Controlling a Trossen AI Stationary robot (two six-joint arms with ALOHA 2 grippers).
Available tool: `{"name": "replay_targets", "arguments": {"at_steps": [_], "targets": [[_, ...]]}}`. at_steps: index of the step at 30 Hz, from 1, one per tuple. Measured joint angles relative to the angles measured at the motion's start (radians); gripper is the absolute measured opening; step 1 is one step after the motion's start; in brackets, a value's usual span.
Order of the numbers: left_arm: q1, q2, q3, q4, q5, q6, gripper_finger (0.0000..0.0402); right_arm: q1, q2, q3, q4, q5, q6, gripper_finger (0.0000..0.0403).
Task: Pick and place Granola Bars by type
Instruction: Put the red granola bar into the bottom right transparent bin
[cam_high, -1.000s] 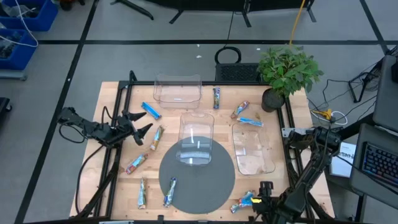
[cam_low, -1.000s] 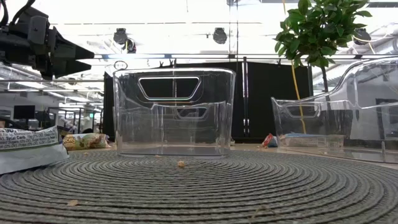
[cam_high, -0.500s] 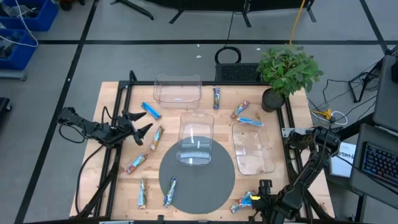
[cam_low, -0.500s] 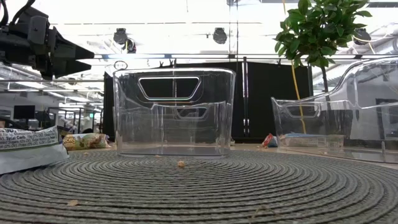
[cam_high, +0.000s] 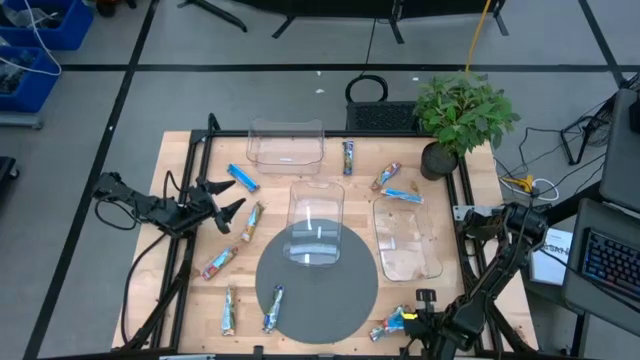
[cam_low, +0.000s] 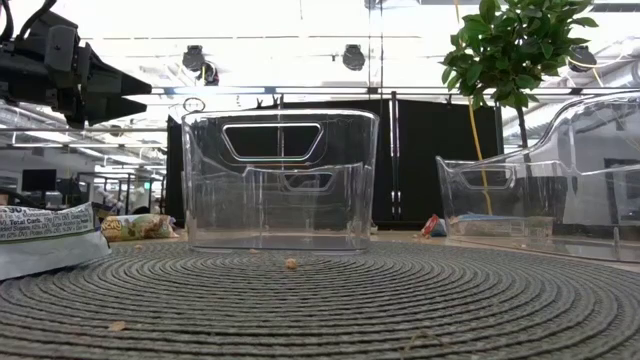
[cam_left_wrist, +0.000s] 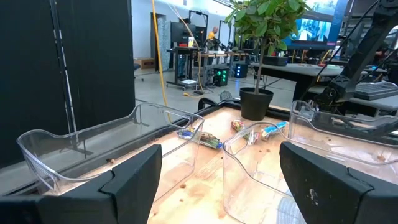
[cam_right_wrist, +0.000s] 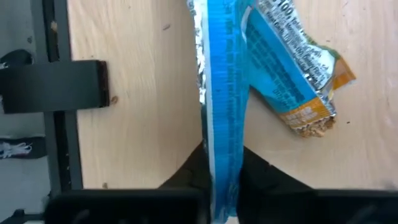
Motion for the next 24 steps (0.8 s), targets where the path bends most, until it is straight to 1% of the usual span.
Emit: {"name": "replay_targets", "arguments": {"at_steps": [4,9,14,18,24], "targets": [[0.000,0.000,0.000,0.000,0.000,0.000,0.0324,-0.007,-0.021,0.000,-0.015,-0.011,-0.011,0.0014],[0.000,0.000,0.000,0.000,0.000,0.000,0.0324,-0.050,-0.069,0.011,-0.023,-0.084,-0.052,0.0009],[0.000,0.000,0.000,0.000,0.000,0.000,0.0324,-0.093,-0.137,0.074,-0.046,-0.084,-0.136,0.0007],[0.000,0.000,0.000,0.000,0.000,0.000,0.0324,-0.139,-0.175,0.142,-0.059,-0.057,-0.232,0.0007],[0.000,0.000,0.000,0.000,0.000,0.000,0.0324,-0.205,-0.190,0.262,-0.089,0.048,-0.403,0.0005]]}}
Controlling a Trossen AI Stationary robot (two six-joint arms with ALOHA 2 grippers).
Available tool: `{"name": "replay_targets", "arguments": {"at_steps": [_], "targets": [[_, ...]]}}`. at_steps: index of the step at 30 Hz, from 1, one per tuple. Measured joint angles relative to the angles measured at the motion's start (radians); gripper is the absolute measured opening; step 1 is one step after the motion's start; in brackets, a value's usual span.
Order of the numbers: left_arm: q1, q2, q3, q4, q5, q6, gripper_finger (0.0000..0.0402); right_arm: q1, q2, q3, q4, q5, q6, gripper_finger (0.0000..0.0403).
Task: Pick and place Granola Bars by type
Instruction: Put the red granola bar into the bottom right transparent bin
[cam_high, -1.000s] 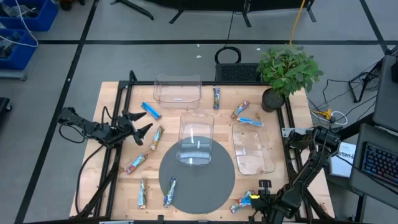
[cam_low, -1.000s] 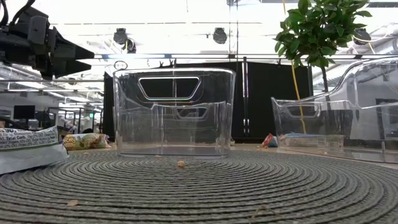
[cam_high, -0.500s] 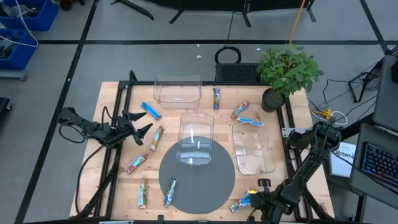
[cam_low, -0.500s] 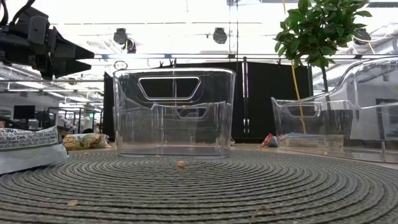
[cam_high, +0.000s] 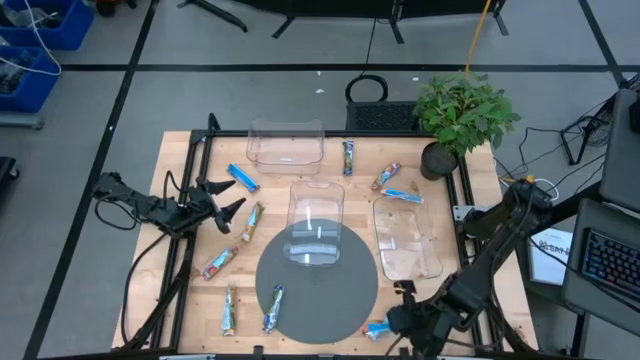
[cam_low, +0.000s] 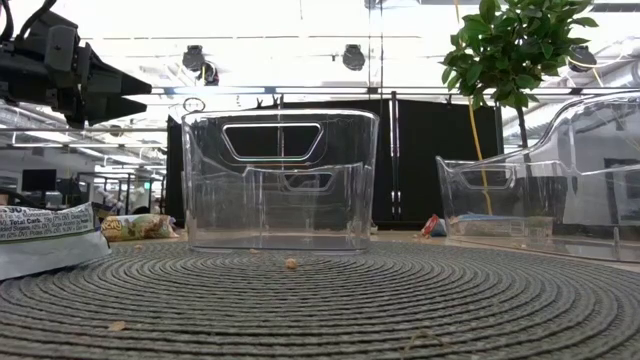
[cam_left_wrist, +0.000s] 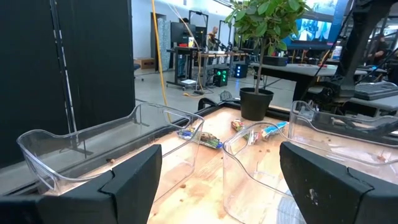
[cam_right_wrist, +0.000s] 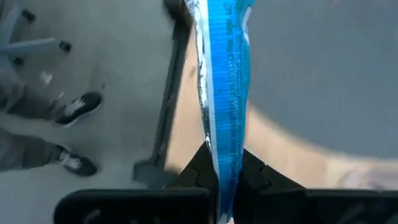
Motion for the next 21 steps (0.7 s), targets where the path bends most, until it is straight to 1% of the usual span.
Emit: {"name": "replay_targets", "arguments": {"at_steps": [2,5,9,15,18,21], "targets": [[0.000,0.000,0.000,0.000,0.000,0.000,0.0324,-0.029,0.000,0.033,0.002,0.056,-0.038,0.0005],[0.000,0.000,0.000,0.000,0.000,0.000,0.0324,-0.079,0.000,0.068,0.019,0.107,-0.083,0.0005],[0.000,0.000,0.000,0.000,0.000,0.000,0.0324,-0.151,0.000,0.087,0.071,0.137,-0.159,0.0005],[0.000,0.000,0.000,0.000,0.000,0.000,0.0324,-0.262,0.000,0.124,0.090,0.136,-0.313,0.0005],[0.000,0.000,0.000,0.000,0.000,0.000,0.0324,-0.314,0.000,0.165,0.033,0.134,-0.369,0.0005],[0.000,0.000,0.000,0.000,0.000,0.000,0.0324,-0.364,0.000,0.212,-0.092,0.133,-0.389,0.0005]]}}
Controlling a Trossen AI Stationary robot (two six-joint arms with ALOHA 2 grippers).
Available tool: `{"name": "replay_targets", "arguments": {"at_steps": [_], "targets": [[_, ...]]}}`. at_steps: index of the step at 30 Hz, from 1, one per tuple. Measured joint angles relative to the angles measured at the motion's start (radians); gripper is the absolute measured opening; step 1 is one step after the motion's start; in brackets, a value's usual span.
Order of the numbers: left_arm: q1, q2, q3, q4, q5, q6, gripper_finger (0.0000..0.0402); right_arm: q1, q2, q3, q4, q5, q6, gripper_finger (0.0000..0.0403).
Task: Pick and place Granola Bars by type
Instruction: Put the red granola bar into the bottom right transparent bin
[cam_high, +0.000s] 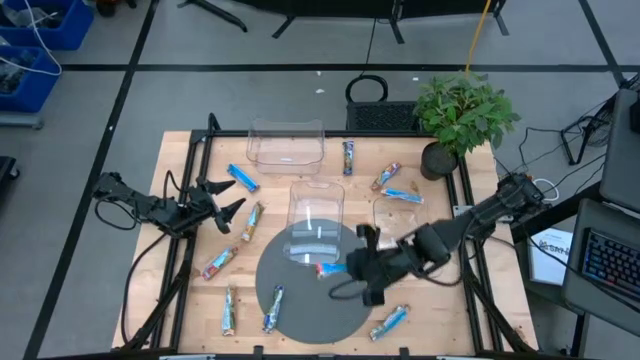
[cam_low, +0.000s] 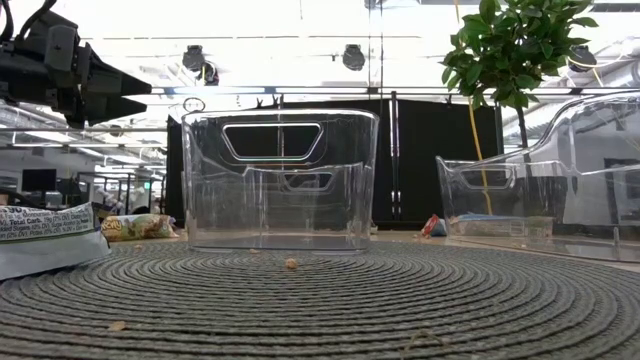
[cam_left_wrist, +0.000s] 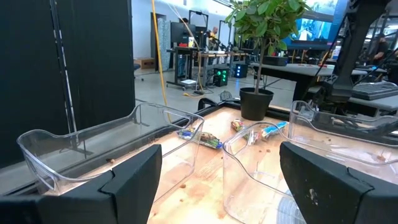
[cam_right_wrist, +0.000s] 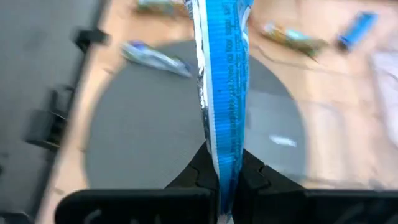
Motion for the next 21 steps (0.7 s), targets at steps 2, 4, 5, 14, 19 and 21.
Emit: {"name": "replay_targets", "arguments": {"at_steps": [2,4,5,14,19,21], "targets": [[0.000,0.000,0.000,0.000,0.000,0.000,0.0324,-0.026,-0.009,0.013,-0.097,0.000,-0.003,0.0005],[0.000,0.000,0.000,0.000,0.000,0.000,0.0324,-0.044,-0.024,0.013,-0.193,-0.001,0.009,0.0005],[0.000,0.000,0.000,0.000,0.000,0.000,0.0324,-0.049,-0.033,0.013,-0.235,-0.002,0.017,0.0004],[0.000,0.000,0.000,0.000,0.000,0.000,0.0324,-0.053,-0.168,-0.075,-0.452,0.002,0.093,0.0004],[0.000,0.000,0.000,0.000,0.000,0.000,0.0324,-0.066,-0.275,-0.255,-0.446,0.002,0.191,0.0004],[0.000,0.000,0.000,0.000,0.000,0.000,0.0324,-0.073,-0.318,-0.332,-0.421,0.000,0.227,0.0003]]}}
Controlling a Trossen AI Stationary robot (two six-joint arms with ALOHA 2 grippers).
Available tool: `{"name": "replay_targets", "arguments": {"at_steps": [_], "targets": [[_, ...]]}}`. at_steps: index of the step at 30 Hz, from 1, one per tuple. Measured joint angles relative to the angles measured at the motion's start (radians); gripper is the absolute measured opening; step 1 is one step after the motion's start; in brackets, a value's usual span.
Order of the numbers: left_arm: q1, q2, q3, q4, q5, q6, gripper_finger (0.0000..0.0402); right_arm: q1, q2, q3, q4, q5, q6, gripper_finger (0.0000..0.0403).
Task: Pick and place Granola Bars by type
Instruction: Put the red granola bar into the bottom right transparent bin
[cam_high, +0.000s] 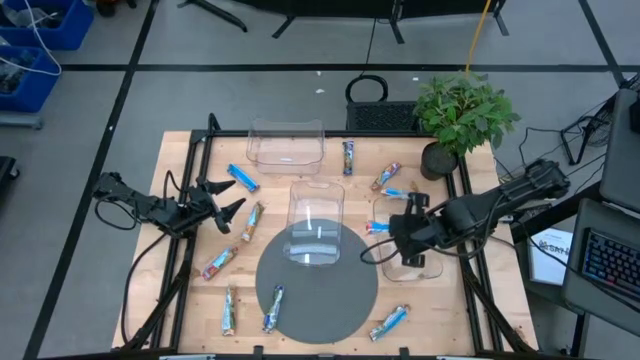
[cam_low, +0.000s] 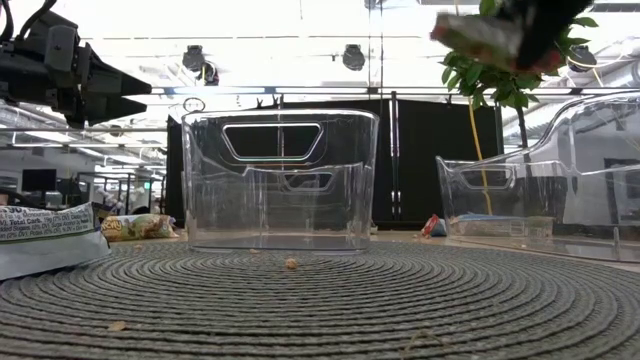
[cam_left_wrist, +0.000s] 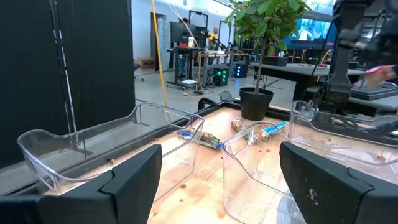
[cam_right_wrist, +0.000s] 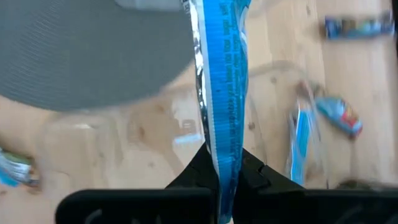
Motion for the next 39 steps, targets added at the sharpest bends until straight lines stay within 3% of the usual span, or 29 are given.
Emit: {"name": "replay_targets", "arguments": {"at_steps": [9,19,32,39], "targets": [[0.000,0.000,0.000,0.000,0.000,0.000,0.0324,0.000,-0.125,-0.309,0.192,-0.151,0.094,0.0003],[0.000,0.000,0.000,0.000,0.000,0.000,0.0324,0.010,-0.136,-0.514,0.334,-0.242,0.095,0.0003],[0.000,0.000,0.000,0.000,0.000,0.000,0.0324,-0.001,-0.087,-0.560,0.421,-0.293,0.037,0.0003],[0.000,0.000,0.000,0.000,0.000,0.000,0.0324,-0.126,-0.083,-0.560,0.360,-0.319,-0.141,0.0003]]}}
